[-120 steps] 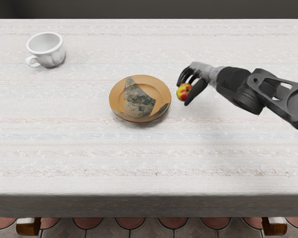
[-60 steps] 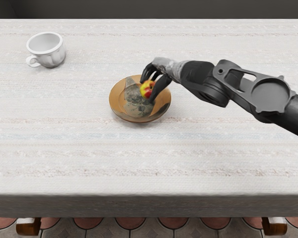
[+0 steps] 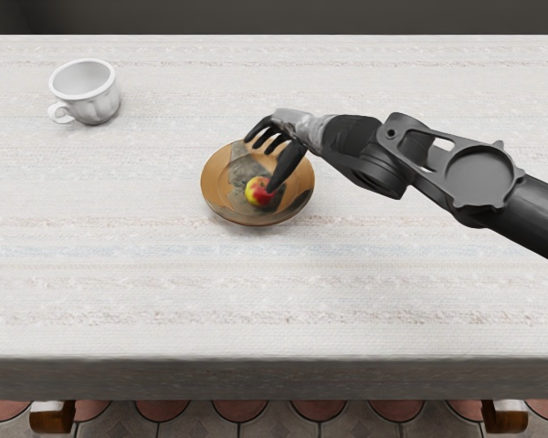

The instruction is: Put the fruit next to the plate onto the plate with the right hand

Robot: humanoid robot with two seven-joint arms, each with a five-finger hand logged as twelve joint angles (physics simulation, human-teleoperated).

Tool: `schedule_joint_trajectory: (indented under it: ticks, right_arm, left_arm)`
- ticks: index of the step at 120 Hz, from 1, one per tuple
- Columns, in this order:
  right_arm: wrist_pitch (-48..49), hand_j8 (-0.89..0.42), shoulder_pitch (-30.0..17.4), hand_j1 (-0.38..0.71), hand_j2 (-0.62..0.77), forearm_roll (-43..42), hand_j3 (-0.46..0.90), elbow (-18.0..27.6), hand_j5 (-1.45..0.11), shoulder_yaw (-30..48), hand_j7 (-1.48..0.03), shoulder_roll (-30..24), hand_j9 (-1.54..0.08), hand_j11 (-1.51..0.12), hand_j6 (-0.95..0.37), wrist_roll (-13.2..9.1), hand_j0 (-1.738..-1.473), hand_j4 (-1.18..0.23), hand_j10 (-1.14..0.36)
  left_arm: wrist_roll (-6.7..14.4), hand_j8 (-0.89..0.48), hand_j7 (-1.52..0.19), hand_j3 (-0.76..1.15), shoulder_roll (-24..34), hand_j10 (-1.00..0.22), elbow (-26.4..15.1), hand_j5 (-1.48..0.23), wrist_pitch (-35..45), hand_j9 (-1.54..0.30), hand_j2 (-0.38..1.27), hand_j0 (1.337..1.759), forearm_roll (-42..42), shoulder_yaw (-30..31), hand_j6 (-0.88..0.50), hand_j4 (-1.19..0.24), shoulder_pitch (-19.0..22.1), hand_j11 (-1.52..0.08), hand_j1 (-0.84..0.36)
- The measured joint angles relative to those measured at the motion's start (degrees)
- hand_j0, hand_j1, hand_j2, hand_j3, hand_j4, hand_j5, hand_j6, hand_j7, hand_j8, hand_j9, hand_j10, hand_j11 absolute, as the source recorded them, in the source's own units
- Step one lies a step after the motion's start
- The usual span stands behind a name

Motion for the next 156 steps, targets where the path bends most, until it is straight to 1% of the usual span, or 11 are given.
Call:
schedule_joint_trajectory:
  ticks: [11, 23, 32, 57, 69, 80, 98, 121, 142, 156]
  right_arm:
    - [0.3, -0.23, 0.0, -0.06, 0.03, 1.5, 0.00, 0.0, -0.35, 0.1, -0.35, -0.6, -0.35, -0.35, -0.23, 0.1, -1.658, -0.26, -0.26]
    - [4.2, -0.16, -0.1, -0.15, 0.01, 6.2, 0.00, 0.3, -0.24, 2.2, -0.24, -3.2, -0.24, -0.24, -0.16, 2.0, -1.658, -0.18, -0.18]
    - [9.5, -0.12, -0.2, -0.19, 0.01, 11.7, 0.00, 0.3, -0.18, 4.2, -0.18, -5.4, -0.18, -0.18, -0.13, 3.1, -1.658, -0.14, -0.14]
    - [27.3, -0.07, -0.8, -0.26, 0.00, 33.7, 0.00, 0.2, -0.10, 6.8, -0.10, -12.8, -0.10, -0.10, -0.08, 4.1, -1.658, -0.08, -0.08]
    - [31.1, -0.06, -1.8, -0.27, -0.01, 42.5, 0.00, 0.3, -0.09, 7.0, -0.08, -16.2, -0.09, -0.09, -0.06, 4.0, -1.658, -0.07, -0.06]
    - [32.5, -0.05, -3.4, -0.28, -0.01, 48.3, 0.00, 0.4, -0.07, 7.0, -0.07, -19.3, -0.07, -0.07, -0.05, 3.8, -1.658, -0.06, -0.06]
    - [33.2, -0.05, -6.1, -0.29, -0.01, 53.8, 0.00, 0.8, -0.06, 7.0, -0.06, -23.8, -0.06, -0.06, -0.05, 3.7, -1.658, -0.05, -0.05]
    - [33.4, -0.04, -9.4, -0.30, -0.01, 58.9, 0.00, 7.1, -0.06, 6.7, -0.06, -33.5, -0.06, -0.06, -0.04, 3.6, -1.658, -0.04, -0.04]
    - [33.5, -0.04, -12.1, -0.30, -0.01, 63.2, 0.00, 10.2, -0.05, 6.5, -0.05, -42.4, -0.05, -0.05, -0.04, 3.7, -1.658, -0.04, -0.04]
    - [33.5, -0.04, -13.4, -0.30, -0.01, 64.7, 0.00, 11.0, -0.05, 6.5, -0.05, -45.7, -0.05, -0.05, -0.04, 3.8, -1.658, -0.04, -0.04]
  left_arm:
    - [0.0, -0.25, -0.32, 0.00, 0.0, -0.25, 0.0, -0.32, 0.0, -0.32, 0.05, 1.658, 0.0, 0.0, -0.25, -0.25, 0.0, -0.32, 0.06]
    - [0.0, -0.25, -0.32, 0.00, 0.0, -0.25, 0.0, -0.32, 0.0, -0.32, 0.05, 1.658, 0.0, 0.0, -0.25, -0.25, 0.0, -0.32, 0.06]
    - [0.0, -0.25, -0.32, 0.00, 0.0, -0.25, 0.0, -0.32, 0.0, -0.32, 0.05, 1.658, 0.0, 0.0, -0.25, -0.25, 0.0, -0.32, 0.06]
    - [0.0, -0.25, -0.32, 0.00, 0.0, -0.25, 0.0, -0.32, 0.0, -0.32, 0.05, 1.658, 0.0, 0.0, -0.25, -0.25, 0.0, -0.32, 0.06]
    - [0.0, -0.25, -0.32, 0.00, 0.0, -0.25, 0.0, -0.32, 0.0, -0.32, 0.05, 1.658, 0.0, 0.0, -0.25, -0.25, 0.0, -0.32, 0.06]
    - [0.0, -0.25, -0.32, 0.00, 0.0, -0.25, 0.0, -0.32, 0.0, -0.32, 0.05, 1.658, 0.0, 0.0, -0.25, -0.25, 0.0, -0.32, 0.06]
    - [0.0, -0.25, -0.32, 0.00, 0.0, -0.25, 0.0, -0.32, 0.0, -0.32, 0.05, 1.658, 0.0, 0.0, -0.25, -0.25, 0.0, -0.32, 0.06]
    - [0.0, -0.25, -0.32, 0.00, 0.0, -0.25, 0.0, -0.32, 0.0, -0.32, 0.05, 1.658, 0.0, 0.0, -0.25, -0.25, 0.0, -0.32, 0.06]
    - [0.0, -0.25, -0.32, 0.00, 0.0, -0.25, 0.0, -0.32, 0.0, -0.32, 0.05, 1.658, 0.0, 0.0, -0.25, -0.25, 0.0, -0.32, 0.06]
    - [0.0, -0.25, -0.32, 0.00, 0.0, -0.25, 0.0, -0.32, 0.0, -0.32, 0.05, 1.658, 0.0, 0.0, -0.25, -0.25, 0.0, -0.32, 0.05]
